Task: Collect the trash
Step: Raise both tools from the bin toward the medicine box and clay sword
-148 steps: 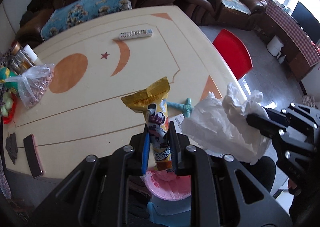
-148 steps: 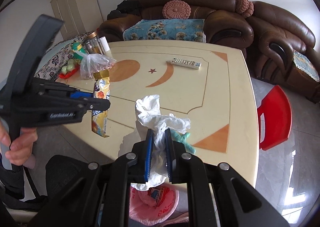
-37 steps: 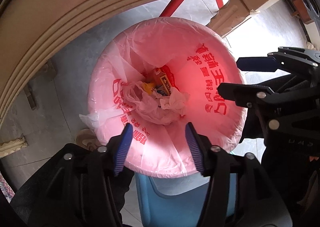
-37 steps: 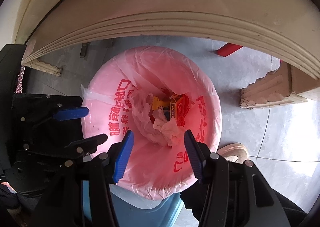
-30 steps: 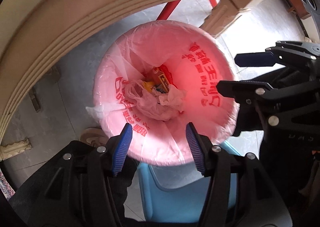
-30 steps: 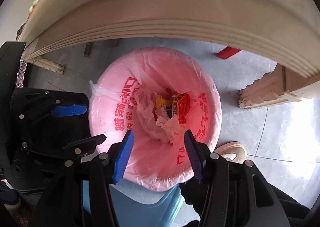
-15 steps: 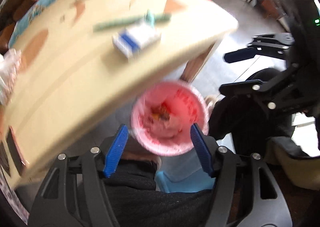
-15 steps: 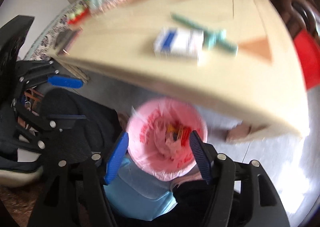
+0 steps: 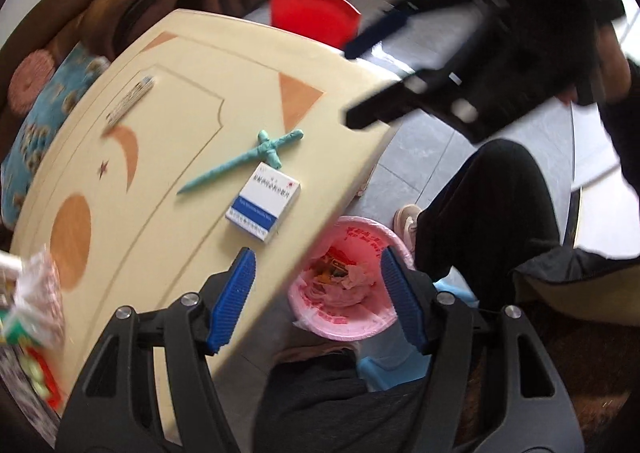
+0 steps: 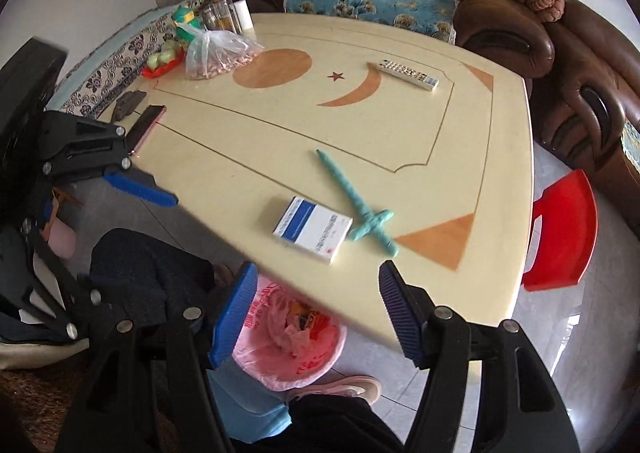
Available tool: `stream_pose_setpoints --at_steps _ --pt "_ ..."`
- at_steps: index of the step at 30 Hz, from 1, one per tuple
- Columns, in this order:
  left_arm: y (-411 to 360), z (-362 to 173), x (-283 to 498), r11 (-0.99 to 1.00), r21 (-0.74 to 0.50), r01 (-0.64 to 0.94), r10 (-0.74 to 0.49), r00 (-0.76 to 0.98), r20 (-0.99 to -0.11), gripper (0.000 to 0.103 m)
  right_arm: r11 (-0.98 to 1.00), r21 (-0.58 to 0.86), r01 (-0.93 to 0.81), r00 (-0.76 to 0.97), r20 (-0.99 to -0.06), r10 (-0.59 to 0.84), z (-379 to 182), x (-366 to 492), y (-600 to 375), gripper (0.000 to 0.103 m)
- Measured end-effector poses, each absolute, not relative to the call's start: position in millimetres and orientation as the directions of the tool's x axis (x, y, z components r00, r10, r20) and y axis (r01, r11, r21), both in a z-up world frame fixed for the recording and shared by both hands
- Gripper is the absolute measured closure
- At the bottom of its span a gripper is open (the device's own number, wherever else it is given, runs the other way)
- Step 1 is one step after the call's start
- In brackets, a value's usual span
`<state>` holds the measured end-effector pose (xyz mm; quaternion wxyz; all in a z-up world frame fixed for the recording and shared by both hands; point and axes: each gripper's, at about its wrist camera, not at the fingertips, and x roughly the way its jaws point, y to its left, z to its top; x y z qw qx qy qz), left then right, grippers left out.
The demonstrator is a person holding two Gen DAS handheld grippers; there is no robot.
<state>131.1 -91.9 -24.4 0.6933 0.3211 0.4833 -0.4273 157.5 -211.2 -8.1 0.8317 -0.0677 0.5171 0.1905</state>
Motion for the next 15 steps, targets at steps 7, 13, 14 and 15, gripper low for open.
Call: stream_pose_setpoints --at_steps 7,13,14,15 --pt "-117 -52 155 0.330 0.027 0.944 -0.244 0.113 -0.963 0.039 0.908 0.088 -0.409 0.286 -0.933 0.219 -33 226 -212 0.041" --pt "-126 -79 182 0.314 -0.008 0.949 -0.194 0.056 -0.979 0.039 0.900 0.103 -0.423 0.217 -0.953 0.211 -63 269 -210 0.041" --pt "-127 -83 186 0.310 -0.018 0.951 -0.184 0.041 -0.982 0.039 0.897 0.108 -0.429 0.204 -0.956 0.213 -68 276 -209 0.041" --pt "-127 -85 188 0.307 -0.022 0.951 -0.174 0.034 -0.984 0.039 0.894 0.113 -0.433 0.195 -0.957 0.215 -71 280 -208 0.041"
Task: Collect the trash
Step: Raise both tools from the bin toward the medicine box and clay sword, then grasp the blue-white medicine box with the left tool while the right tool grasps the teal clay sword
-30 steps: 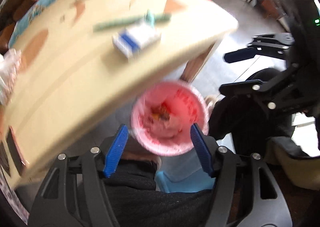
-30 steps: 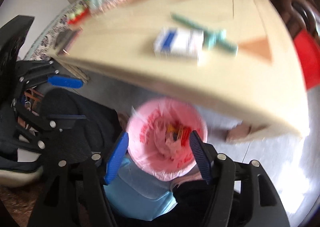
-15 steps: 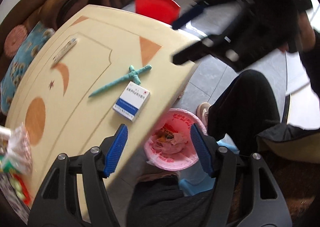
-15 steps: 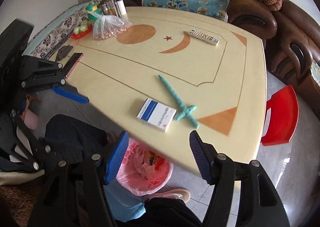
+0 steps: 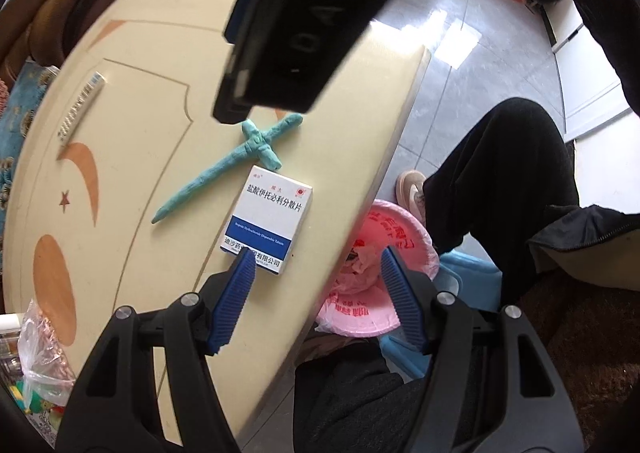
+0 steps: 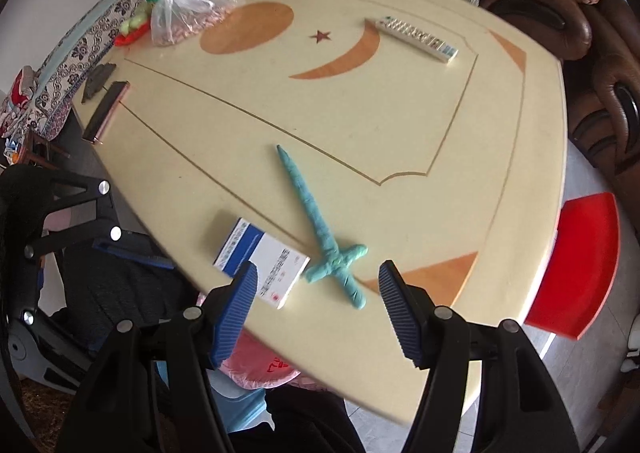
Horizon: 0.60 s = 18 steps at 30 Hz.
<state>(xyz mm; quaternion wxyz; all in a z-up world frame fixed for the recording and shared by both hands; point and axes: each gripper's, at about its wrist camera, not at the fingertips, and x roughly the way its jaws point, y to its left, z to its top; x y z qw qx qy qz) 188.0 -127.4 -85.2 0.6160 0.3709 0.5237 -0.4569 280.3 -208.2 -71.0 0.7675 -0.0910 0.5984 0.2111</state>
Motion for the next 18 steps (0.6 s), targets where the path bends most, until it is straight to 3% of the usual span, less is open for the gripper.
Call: stream_pose_setpoints --at_steps 18 --pt "-139 -118 213 0.249 -0.078 0.965 -0.122 -0.048 -0.991 0.038 0.863 0.151 -0.483 0.063 -0.977 0.206 -126 321 -189 0.041"
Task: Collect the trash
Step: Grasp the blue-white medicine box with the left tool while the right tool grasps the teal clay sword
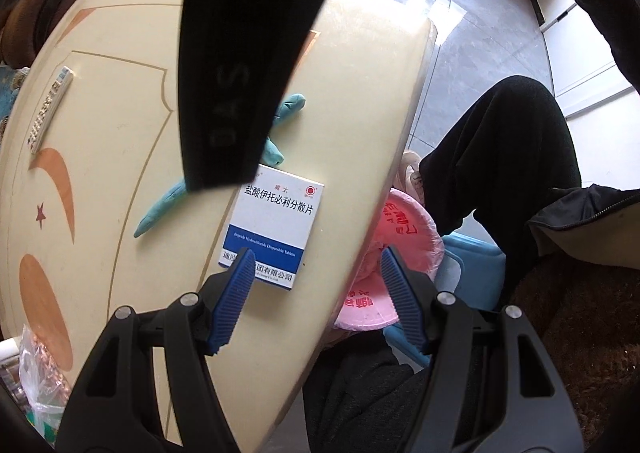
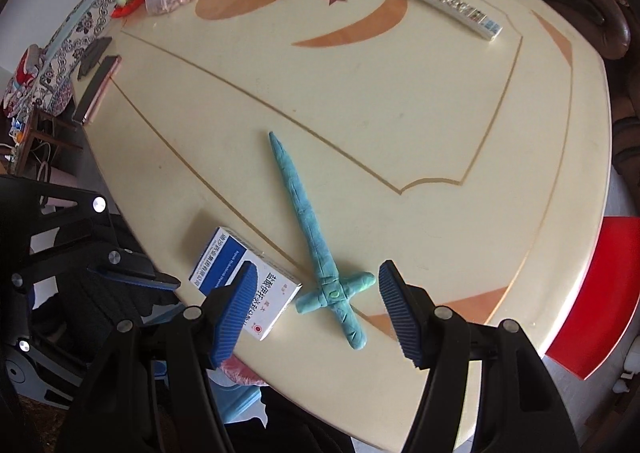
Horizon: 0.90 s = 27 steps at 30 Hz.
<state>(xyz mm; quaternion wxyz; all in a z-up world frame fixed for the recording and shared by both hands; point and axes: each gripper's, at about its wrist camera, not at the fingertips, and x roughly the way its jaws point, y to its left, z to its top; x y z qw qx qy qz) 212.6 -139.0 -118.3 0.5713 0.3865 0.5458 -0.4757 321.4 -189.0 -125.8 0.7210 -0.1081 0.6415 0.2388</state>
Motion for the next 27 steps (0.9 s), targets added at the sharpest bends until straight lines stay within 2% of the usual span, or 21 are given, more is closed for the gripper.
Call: stream_pose_setpoints --at_steps 8,9,11,27 --pt "-146 -135 219 0.244 -0.094 0.965 -0.113 -0.068 -0.991 0.037 0.852 0.155 -0.499 0.025 -0.981 0.193 -149 328 -180 0.041" --pt "-146 -136 219 0.241 -0.098 0.966 -0.115 -0.072 -0.991 0.032 0.852 0.152 -0.501 0.025 -0.981 0.190 -152 329 -180 0.041" --pt "-146 -138 221 0.241 -0.100 0.965 -0.122 -0.072 -0.990 0.028 0.850 0.148 -0.506 0.024 -0.982 0.186 -155 331 -178 0.041" --pt "-144 -165 232 0.233 -0.094 0.968 -0.097 -0.073 -0.993 0.027 0.831 0.116 -0.544 0.010 -0.989 0.144 -188 343 -168 0.041"
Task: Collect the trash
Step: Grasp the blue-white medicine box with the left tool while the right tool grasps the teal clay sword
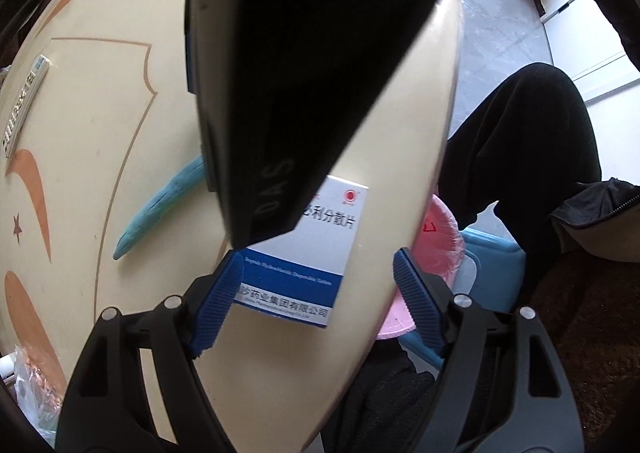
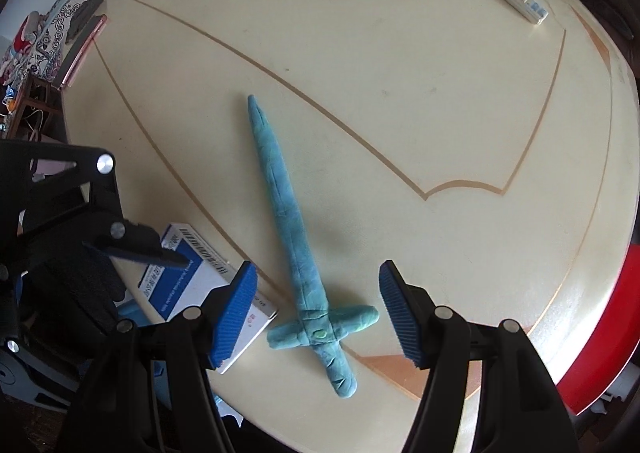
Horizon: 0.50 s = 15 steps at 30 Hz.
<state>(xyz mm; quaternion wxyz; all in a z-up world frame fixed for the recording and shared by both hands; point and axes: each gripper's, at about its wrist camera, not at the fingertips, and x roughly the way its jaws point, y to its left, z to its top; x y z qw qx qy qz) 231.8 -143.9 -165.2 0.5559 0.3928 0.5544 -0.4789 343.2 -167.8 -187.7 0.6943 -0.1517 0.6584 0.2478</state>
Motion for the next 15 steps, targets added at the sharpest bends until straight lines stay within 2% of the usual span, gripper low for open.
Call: stream_pose_setpoints --at_steps 11,15 --pt "-143 -172 231 0.219 -0.054 0.974 -0.101 -0.033 -0.994 0.021 0.829 0.122 -0.546 0.020 -0.987 0.158 -193 344 -167 0.040" --pt "-141 -177 233 0.221 -0.087 0.971 -0.121 -0.061 -0.991 0.021 0.829 0.115 -0.548 0.037 -0.986 0.161 -189 340 -186 0.040"
